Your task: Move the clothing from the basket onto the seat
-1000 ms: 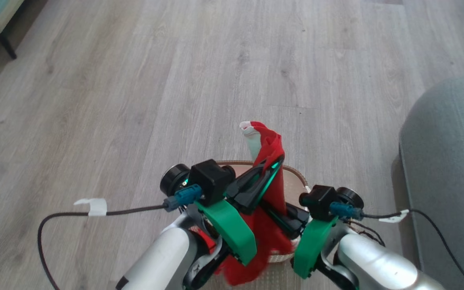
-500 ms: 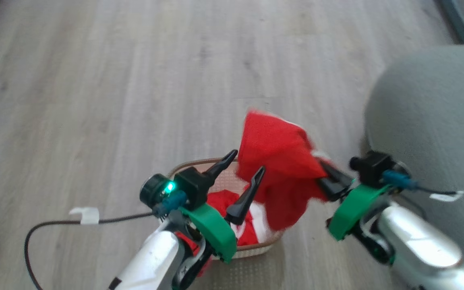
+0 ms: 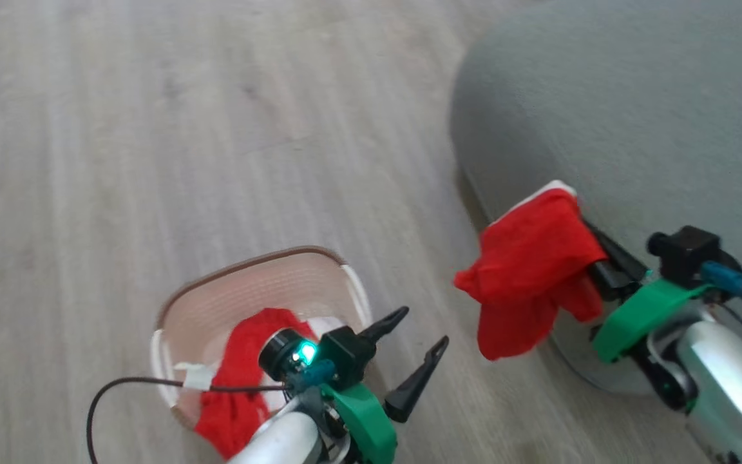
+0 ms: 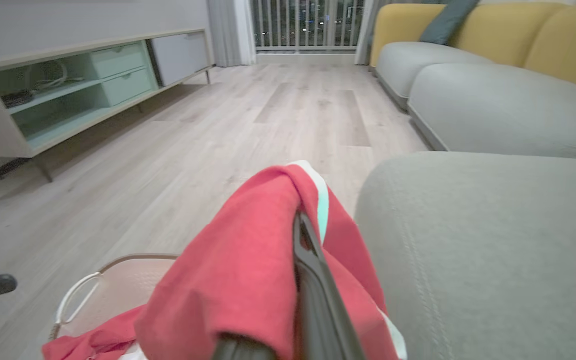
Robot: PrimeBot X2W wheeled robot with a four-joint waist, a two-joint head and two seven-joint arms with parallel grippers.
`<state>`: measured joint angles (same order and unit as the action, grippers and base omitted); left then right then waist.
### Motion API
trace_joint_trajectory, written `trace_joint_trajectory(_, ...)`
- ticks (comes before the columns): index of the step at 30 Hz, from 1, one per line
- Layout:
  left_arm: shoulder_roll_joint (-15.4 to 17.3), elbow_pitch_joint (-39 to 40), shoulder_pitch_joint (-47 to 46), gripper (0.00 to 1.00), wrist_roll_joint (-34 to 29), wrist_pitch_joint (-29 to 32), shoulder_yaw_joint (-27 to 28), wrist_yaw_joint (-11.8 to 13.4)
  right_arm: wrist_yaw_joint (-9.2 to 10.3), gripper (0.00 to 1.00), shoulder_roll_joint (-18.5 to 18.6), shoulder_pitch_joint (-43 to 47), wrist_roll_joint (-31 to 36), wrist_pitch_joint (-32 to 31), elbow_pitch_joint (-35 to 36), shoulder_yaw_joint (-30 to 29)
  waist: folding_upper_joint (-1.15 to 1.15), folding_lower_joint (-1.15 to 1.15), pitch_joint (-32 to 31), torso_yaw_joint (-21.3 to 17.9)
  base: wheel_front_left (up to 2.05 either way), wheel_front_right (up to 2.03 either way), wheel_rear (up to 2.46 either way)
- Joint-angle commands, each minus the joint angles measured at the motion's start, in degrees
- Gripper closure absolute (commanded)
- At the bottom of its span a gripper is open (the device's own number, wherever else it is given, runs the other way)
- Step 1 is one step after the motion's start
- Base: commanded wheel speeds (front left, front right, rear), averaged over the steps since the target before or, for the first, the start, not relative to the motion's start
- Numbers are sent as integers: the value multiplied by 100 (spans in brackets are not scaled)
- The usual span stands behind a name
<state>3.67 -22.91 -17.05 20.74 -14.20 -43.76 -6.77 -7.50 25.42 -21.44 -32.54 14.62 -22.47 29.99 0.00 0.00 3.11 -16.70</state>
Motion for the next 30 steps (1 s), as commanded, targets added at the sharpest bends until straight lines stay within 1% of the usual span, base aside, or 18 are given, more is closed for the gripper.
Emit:
trace_joint_trajectory(1, -45, 102, -258, 0, -5, -72, 124, -13, 1, 100, 151, 4, 55, 38, 209, -118, 0, 0, 131, -364, 0, 0, 0)
trace_joint_trajectory(5, -65, 179, -336, 0, -10, -77, 135, -30, 1, 100, 206, 123, 105, 38, 289, -364, 0, 0, 227, -496, 0, 0, 0)
trace_joint_trajectory(11, -74, 253, -419, 0, -75, -78, 118, -45, 1, 100, 168, 156, 133, 38, 368, -630, 0, 0, 435, -476, 0, 0, 0)
trace_joint_trajectory(15, -76, 287, -582, 0, -119, -79, 139, -53, 1, 100, 10, -31, 103, 38, 376, -954, 0, 0, 844, -369, 0, 0, 0)
trace_joint_trajectory(18, -70, 311, -819, 0, -221, -79, 159, -58, 1, 100, -106, -489, 129, 38, 259, -1315, 0, 0, 1366, -259, 0, 0, 0)
trace_joint_trajectory(19, -56, 323, -926, 0, -261, -79, 160, -60, 1, 100, -194, -693, 51, 38, 202, -1558, 0, 0, 1585, -203, 0, 0, 0)
trace_joint_trajectory(23, 68, 416, -1478, 0, -399, -79, 159, -66, 1, 100, -266, -1694, 46, 38, -145, -2594, 0, 0, 2550, 149, 0, 0, 0)
trace_joint_trajectory(26, 218, 480, -1815, 0, -428, -79, 250, -68, 1, 100, -85, -2640, 170, 38, -524, -3332, 0, 0, 3224, 386, 0, 0, 0)
trace_joint_trajectory(28, 326, 521, -1959, 0, -440, -79, 297, -69, 1, 100, 83, -3315, 238, 38, -799, -3968, 0, 0, 3599, 523, 0, 0, 0)
trace_joint_trajectory(30, 415, 557, -2057, 0, -440, -79, 286, -70, 1, 100, 329, -3993, 355, 38, -1118, -4696, 0, 0, 3919, 692, 0, 0, 0)
